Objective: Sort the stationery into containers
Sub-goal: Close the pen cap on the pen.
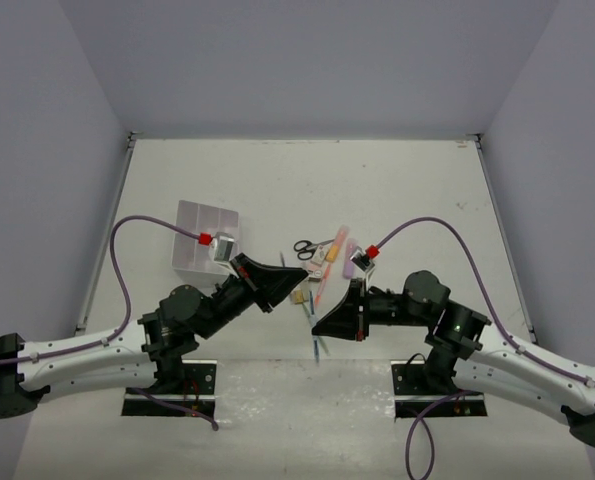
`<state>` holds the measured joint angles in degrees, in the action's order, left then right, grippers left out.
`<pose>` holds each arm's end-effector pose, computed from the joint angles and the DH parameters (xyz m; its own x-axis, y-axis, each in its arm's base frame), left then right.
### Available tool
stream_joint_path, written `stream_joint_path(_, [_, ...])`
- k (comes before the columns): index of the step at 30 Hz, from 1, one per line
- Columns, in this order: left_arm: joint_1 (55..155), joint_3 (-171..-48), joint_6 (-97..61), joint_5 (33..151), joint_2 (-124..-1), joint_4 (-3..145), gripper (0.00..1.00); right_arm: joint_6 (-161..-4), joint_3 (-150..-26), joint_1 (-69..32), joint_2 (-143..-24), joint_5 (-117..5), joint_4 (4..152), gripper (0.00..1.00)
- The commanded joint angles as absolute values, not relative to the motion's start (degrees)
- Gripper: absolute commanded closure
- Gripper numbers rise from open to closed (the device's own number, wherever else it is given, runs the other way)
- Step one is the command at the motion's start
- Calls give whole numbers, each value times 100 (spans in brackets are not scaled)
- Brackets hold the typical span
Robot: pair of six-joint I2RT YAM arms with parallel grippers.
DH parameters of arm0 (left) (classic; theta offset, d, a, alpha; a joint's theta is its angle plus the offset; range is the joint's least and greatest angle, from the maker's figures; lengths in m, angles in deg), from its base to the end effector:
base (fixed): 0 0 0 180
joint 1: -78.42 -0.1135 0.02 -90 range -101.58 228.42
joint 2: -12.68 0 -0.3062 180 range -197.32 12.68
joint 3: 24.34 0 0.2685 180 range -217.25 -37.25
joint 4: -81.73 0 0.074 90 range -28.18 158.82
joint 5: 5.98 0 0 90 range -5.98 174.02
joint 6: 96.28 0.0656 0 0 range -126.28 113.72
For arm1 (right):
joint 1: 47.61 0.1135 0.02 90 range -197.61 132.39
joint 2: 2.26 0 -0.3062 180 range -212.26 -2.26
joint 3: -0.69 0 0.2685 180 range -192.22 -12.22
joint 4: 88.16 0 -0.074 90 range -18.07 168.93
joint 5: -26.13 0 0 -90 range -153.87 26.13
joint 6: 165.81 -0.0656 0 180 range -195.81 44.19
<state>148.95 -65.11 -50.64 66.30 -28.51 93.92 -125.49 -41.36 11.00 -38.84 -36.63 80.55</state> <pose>0.0827 -0.1741 0.3410 -0.5099 -0.5559 -0.6565 0.6186 0.2934 -0.7289 0.0645 0.1633 0.3082 -0.7937 0.0007 -0.6083 -0.6043 0.1141 0.7885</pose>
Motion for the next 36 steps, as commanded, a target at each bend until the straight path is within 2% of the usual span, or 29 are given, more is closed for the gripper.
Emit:
stream_joint_path(1, [14899, -6606, -5095, 6795, -2926, 9845, 100, -12352, -4441, 1128, -3801, -3919, 7900, 100])
stream_joint_path(36, [14900, -6331, -5361, 6961, -3285, 10314, 100, -12133, -4730, 1132, -3654, -4225, 7255, 100])
